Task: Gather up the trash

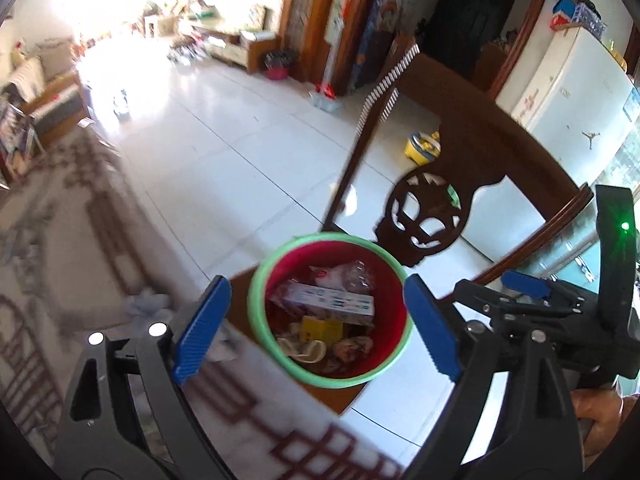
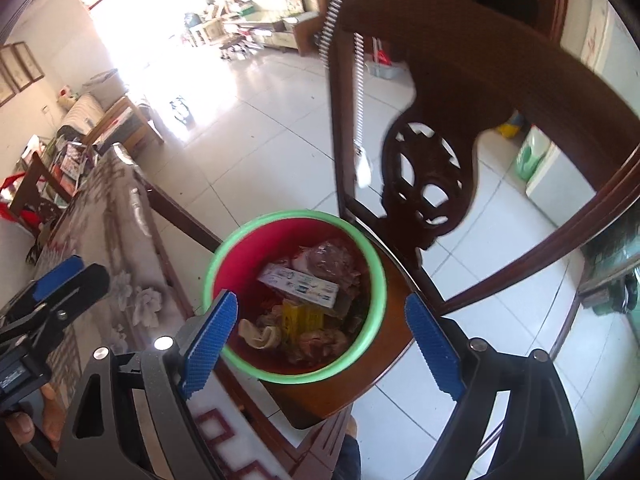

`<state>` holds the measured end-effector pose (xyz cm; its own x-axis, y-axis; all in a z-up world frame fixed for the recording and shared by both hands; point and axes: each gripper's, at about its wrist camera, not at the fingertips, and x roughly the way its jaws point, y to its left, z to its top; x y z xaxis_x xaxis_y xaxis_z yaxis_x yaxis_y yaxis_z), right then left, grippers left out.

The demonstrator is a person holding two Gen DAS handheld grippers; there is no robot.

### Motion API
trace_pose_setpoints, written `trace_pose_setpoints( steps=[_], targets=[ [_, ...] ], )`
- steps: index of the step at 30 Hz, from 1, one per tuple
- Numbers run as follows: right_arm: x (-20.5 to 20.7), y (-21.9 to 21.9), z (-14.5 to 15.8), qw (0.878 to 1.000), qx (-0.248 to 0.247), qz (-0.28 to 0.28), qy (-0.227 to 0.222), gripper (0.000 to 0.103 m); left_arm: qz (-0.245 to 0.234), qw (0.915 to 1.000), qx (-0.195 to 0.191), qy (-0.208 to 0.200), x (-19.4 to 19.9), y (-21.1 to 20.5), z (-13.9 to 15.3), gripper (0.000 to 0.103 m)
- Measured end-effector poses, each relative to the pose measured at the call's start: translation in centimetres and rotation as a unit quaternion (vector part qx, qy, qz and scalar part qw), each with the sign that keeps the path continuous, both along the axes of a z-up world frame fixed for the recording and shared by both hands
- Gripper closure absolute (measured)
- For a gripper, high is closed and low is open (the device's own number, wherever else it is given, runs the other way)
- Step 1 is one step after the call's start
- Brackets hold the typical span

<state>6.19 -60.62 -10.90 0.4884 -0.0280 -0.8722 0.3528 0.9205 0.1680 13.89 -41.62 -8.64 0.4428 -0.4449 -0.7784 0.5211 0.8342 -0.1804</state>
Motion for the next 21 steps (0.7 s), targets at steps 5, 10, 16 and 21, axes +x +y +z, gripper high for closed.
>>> trace_pose_setpoints(
  steps=[5, 10, 16, 21],
  targets=[
    [-0.7, 5.8, 3.0, 0.998, -0.03, 0.038, -0.038, 0.007, 0.052, 0.9966, -0.011, -0.064, -2.7, 6.1, 4.1, 0.005],
    [-2.0, 11.0, 4.8, 0.994, -0.048, 0.076, -0.063, 0.007, 0.099, 0.9895, -0.039, -0.098, -5.5, 12.7, 6.9, 0.005],
    [-6.7, 18.7, 10.0, 0.966, -0.105, 0.089, -0.219, 0.007, 0.172, 0.9691, -0.052, -0.169, -9.9, 19.9, 9.3, 0.005],
    [-8.3, 23.0, 11.5, 0.953, -0.124, 0.056, -0.27, 0.007, 0.213, 0.9501, -0.036, -0.226, -12.9, 25.0, 10.6, 0.005]
  ],
)
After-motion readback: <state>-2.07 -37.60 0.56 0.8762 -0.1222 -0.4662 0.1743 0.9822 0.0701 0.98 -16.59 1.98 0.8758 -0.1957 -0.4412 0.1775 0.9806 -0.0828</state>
